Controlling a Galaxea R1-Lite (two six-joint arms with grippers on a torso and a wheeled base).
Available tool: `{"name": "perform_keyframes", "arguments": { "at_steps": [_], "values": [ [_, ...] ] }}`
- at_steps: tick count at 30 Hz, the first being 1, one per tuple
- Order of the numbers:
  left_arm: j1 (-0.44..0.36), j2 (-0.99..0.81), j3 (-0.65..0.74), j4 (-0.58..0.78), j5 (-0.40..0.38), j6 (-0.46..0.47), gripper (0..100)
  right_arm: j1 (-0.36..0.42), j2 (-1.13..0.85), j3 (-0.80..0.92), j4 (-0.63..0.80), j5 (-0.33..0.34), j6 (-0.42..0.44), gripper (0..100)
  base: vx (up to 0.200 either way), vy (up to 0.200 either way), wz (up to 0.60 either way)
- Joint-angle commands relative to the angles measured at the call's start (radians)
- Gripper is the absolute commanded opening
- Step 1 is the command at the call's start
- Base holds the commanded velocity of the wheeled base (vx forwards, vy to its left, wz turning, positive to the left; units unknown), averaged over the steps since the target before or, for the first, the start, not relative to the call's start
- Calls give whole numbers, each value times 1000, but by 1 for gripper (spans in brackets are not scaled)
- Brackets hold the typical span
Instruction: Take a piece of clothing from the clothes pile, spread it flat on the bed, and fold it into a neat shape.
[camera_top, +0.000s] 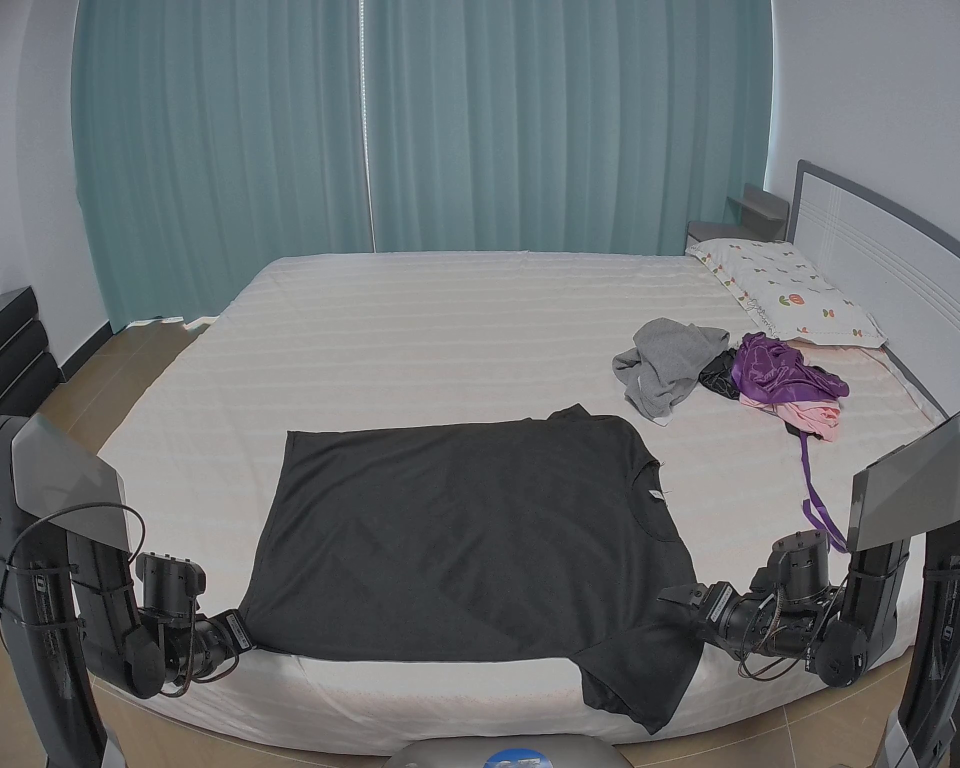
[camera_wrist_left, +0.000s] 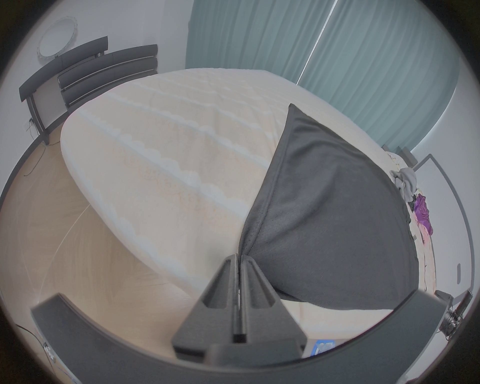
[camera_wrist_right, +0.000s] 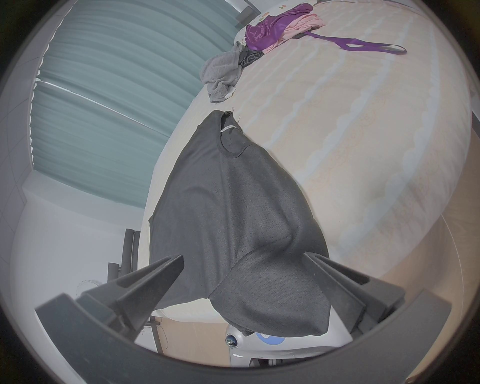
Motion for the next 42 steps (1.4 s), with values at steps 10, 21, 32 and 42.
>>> {"name": "perform_keyframes", "arguments": {
  "at_steps": [10,21,32,42],
  "values": [
    [12,8,13,-40,-32,-5,100,1,4,0,1,0,0,100,0,0,0],
    [30,4,0,-39,-245,-13,100,1,1,-1,-1,0,0,100,0,0,0],
    [-28,42,-26,-42,-150,0,100,1,1,-1,-1,0,0,100,0,0,0],
    [-54,57,-38,-42,-104,-13,0,1,2,-1,-1,0,0,100,0,0,0]
  ]
}}
